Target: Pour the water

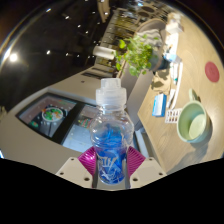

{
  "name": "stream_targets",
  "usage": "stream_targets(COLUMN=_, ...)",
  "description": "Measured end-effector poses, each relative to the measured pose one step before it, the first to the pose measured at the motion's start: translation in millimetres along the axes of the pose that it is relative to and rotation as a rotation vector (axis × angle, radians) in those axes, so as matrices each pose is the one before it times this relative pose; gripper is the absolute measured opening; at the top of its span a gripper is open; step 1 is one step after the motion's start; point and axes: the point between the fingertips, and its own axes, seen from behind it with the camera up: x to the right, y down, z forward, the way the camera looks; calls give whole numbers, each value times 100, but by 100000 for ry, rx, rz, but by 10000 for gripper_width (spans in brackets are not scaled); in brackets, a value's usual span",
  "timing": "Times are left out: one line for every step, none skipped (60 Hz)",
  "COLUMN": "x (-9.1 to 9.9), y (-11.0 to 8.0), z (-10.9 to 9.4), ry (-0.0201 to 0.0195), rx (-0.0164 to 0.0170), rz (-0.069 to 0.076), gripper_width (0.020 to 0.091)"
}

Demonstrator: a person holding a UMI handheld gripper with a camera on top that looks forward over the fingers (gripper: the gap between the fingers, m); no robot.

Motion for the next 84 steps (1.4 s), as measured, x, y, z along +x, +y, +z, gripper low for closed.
stream_targets(x=-136, y=-130, z=-138, ry=-1069, rx=-419, rz=6575, gripper_width=367)
stream_targets(x=263, y=8, z=438, ry=-1062, rx=579, rz=5931, gripper_width=366)
stream_targets(x=136, y=-190, z=126, ry=-1315, rx=40, rz=6460, gripper_width=365)
stream_targets(x=124, y=-194, z=104, ry=-1380, rx=-120, rz=6252, gripper_width=364)
stream_targets(x=141, y=-157, z=98, ry=-1447, rx=-126, rz=6172, gripper_width=363)
stream_targets(x=172, y=-215, z=83, ry=-1380, rx=-67, rz=6276, gripper_width=365)
stream_targets(x=142, y=-176, z=29, ry=-1272, rx=-93, rz=6180, gripper_width=363)
stream_targets(x=-314, y=-329, z=-279, ry=-1141, rx=-979, rz=6273, gripper_width=362)
stream_targets(x=388, y=-161, z=507, ry=-1498, rx=249, rz=4108, gripper_width=363)
stream_targets(x=114, y=-101, z=54, ry=-1268, rx=-121, rz=3877, gripper_width=368)
stream_targets(x=110, y=-20, z=48, ry=-1185, rx=-240, rz=3253, gripper_width=368)
stream_targets(x=144, y=27, z=38, ry=-1032, rx=-537, rz=2926, gripper_width=367)
stream_targets(x=147, y=56, z=14, ry=-753, rx=-504, rz=2724, gripper_width=367)
stream_targets(x=204, y=-15, z=-6, ry=-524, rx=-288, rz=2429, gripper_width=368)
stream_targets(x=167, y=-36, z=23, ry=-369, rx=-167, rz=2357, gripper_width=368)
stream_targets(x=142, y=-54, z=24, ry=-478, rx=-126, rz=2536, gripper_width=367)
stream_targets(x=-403, y=211, z=-577, ry=-633, rx=-218, rz=3411, gripper_width=367)
stream_targets(x=224, y=-399, z=671, ry=-487, rx=540, rz=2530, gripper_width=367)
stream_targets(x=42, y=-187, z=74, ry=-1099, rx=423, rz=3159, gripper_width=366)
stream_targets(x=1, y=-220, z=-20, ry=-1092, rx=526, rz=3261, gripper_width=366)
stream_targets(x=-57, y=-214, z=-27, ry=-1276, rx=499, rz=3276, gripper_width=366)
stream_targets(x=-132, y=-233, z=-56, ry=-1424, rx=404, rz=3083, gripper_width=366)
stream_targets(x=-82, y=-233, z=-67, ry=-1212, rx=377, rz=2787, gripper_width=365)
stream_targets(x=48, y=-199, z=-36, ry=-701, rx=382, rz=2293, gripper_width=367)
stream_targets(x=133, y=-181, z=-20, ry=-218, rx=306, rz=1788, gripper_width=366)
stream_targets(x=-216, y=288, z=-886, ry=202, rx=-78, rz=1721, gripper_width=365)
stream_targets(x=91, y=-620, z=717, ry=-266, rx=-291, rz=1080, gripper_width=366)
stream_targets(x=243, y=-137, z=-36, ry=338, rx=-29, rz=730, gripper_width=365)
stream_targets(x=270, y=-41, z=-138, ry=790, rx=42, rz=442, gripper_width=365)
stream_targets(x=274, y=-34, z=-108, ry=826, rx=-16, rz=117, gripper_width=364)
stream_targets(x=167, y=-17, z=-114, ry=580, rx=-87, rz=205, gripper_width=365)
stream_targets(x=84, y=-4, z=-111, ry=299, rx=-193, rz=420, gripper_width=365)
stream_targets(x=39, y=43, z=-87, ry=176, rx=-276, rz=521, gripper_width=365)
stream_targets(x=138, y=509, z=-520, ry=164, rx=-246, rz=626, gripper_width=365)
stream_targets(x=-259, y=-87, z=878, ry=1050, rx=52, rz=-235, gripper_width=367)
stream_targets(x=154, y=57, z=63, ry=983, rx=-199, rz=-843, gripper_width=367)
stream_targets(x=154, y=-45, z=65, ry=1208, rx=-158, rz=-1565, gripper_width=365)
stream_targets(x=88, y=-19, z=120, ry=1417, rx=-325, rz=-2422, gripper_width=365)
stream_targets(x=671, y=920, z=-1330, ry=1193, rx=-426, rz=-2739, gripper_width=365)
stream_targets(x=4, y=-51, z=194, ry=1551, rx=-631, rz=-3285, gripper_width=366)
stream_targets(x=-5, y=59, z=147, ry=1574, rx=-638, rz=-3536, gripper_width=367)
stream_targets(x=-41, y=224, z=-21, ry=1557, rx=-715, rz=-3737, gripper_width=365)
stream_targets(x=3, y=1264, z=-1447, ry=976, rx=-782, rz=-3140, gripper_width=364)
stream_targets(x=-622, y=-1134, z=1688, ry=1366, rx=-995, rz=-4311, gripper_width=365)
stream_targets(x=-352, y=97, z=116, ry=960, rx=-735, rz=-4153, gripper_width=366)
stream_targets(x=-413, y=85, z=109, ry=804, rx=-779, rz=-4234, gripper_width=366)
stream_targets(x=-415, y=63, z=37, ry=784, rx=-864, rz=-4489, gripper_width=365)
stream_targets(x=-308, y=866, z=-955, ry=509, rx=-850, rz=-4656, gripper_width=365)
stream_targets(x=-366, y=-198, z=100, ry=853, rx=-731, rz=-5089, gripper_width=363)
stream_targets(x=-776, y=1169, z=-1340, ry=674, rx=-64, rz=-5120, gripper_width=365)
stream_targets(x=-291, y=-943, z=1091, ry=1873, rx=-337, rz=-5722, gripper_width=366)
stream_targets(x=-488, y=-381, z=-29, ry=1257, rx=-49, rz=-6528, gripper_width=366)
stream_targets(x=-452, y=-451, z=-101, ry=1038, rx=246, rz=-6613, gripper_width=367)
stream_targets(x=-576, y=150, z=-1251, ry=267, rx=526, rz=-6900, gripper_width=368)
stream_targets(x=-352, y=-631, z=-108, ry=798, rx=606, rz=-6429, gripper_width=368)
stream_targets(x=-349, y=-699, z=-90, ry=544, rx=772, rz=-6069, gripper_width=368)
stream_targets(x=-524, y=-452, z=-906, ry=-47, rx=802, rz=-5353, gripper_width=368)
stream_targets(x=224, y=-1068, z=1055, ry=541, rx=901, rz=-5302, gripper_width=369)
stream_targets(x=-22, y=-833, z=200, ry=258, rx=956, rz=-5119, gripper_width=370)
stream_targets(x=-148, y=-833, z=-112, ry=289, rx=1065, rz=-4746, gripper_width=367)
stream_targets(x=-50, y=-836, z=-165, ry=367, rx=1094, rz=-4582, gripper_width=366)
stream_targets(x=40, y=-864, z=-173, ry=460, rx=1091, rz=-4459, gripper_width=368)
stream_targets(x=107, y=-813, z=-246, ry=665, rx=939, rz=-4406, gripper_width=368)
stream_targets(x=-822, y=-962, z=-1987, ry=568, rx=999, rz=-4431, gripper_width=368)
stream_targets(x=521, y=-719, z=236, ry=1553, rx=716, rz=-4322, gripper_width=368)
stream_targets(x=398, y=-777, z=-247, ry=1313, rx=924, rz=-4385, gripper_width=369)
stream_targets(x=508, y=-740, z=-230, ry=1348, rx=821, rz=-4269, gripper_width=369)
stream_targets(x=540, y=-683, z=-211, ry=1213, rx=682, rz=-4095, gripper_width=369)
stream_targets(x=559, y=-622, z=-207, ry=1043, rx=459, rz=-3863, gripper_width=369)
stream_targets(x=453, y=-605, z=-569, ry=923, rx=387, rz=-3861, gripper_width=368)
stream_targets(x=658, y=-494, z=-557, ry=874, rx=527, rz=-3510, gripper_width=368)
stream_targets(x=573, y=-655, z=-144, ry=1448, rx=-29, rz=-3246, gripper_width=368)
stream_targets(x=638, y=-528, z=-286, ry=1274, rx=279, rz=-3404, gripper_width=369)
stream_targets(x=734, y=-438, z=-328, ry=1488, rx=311, rz=-3551, gripper_width=369)
stream_targets(x=907, y=-370, z=-262, ry=1729, rx=339, rz=-3646, gripper_width=369)
stream_targets(x=997, y=-289, z=-220, ry=2007, rx=286, rz=-3815, gripper_width=369)
stream_targets(x=1091, y=-208, z=-183, ry=2076, rx=115, rz=-3910, gripper_width=369)
stream_targets(x=1458, y=371, z=-116, ry=1657, rx=437, rz=-4119, gripper_width=368)
stream_targets(x=971, y=-258, z=-142, ry=2433, rx=-568, rz=-4067, gripper_width=368)
stream_targets(x=1120, y=133, z=-44, ry=2187, rx=-622, rz=-4212, gripper_width=368)
stream_targets(x=1094, y=233, z=-6, ry=2043, rx=-663, rz=-3891, gripper_width=368)
stream_targets(x=995, y=282, z=17, ry=1951, rx=-650, rz=-3600, gripper_width=369)
stream_targets(x=915, y=356, z=52, ry=1813, rx=-657, rz=-3351, gripper_width=369)
stream_targets(x=953, y=692, z=138, ry=1487, rx=-523, rz=-3358, gripper_width=369)
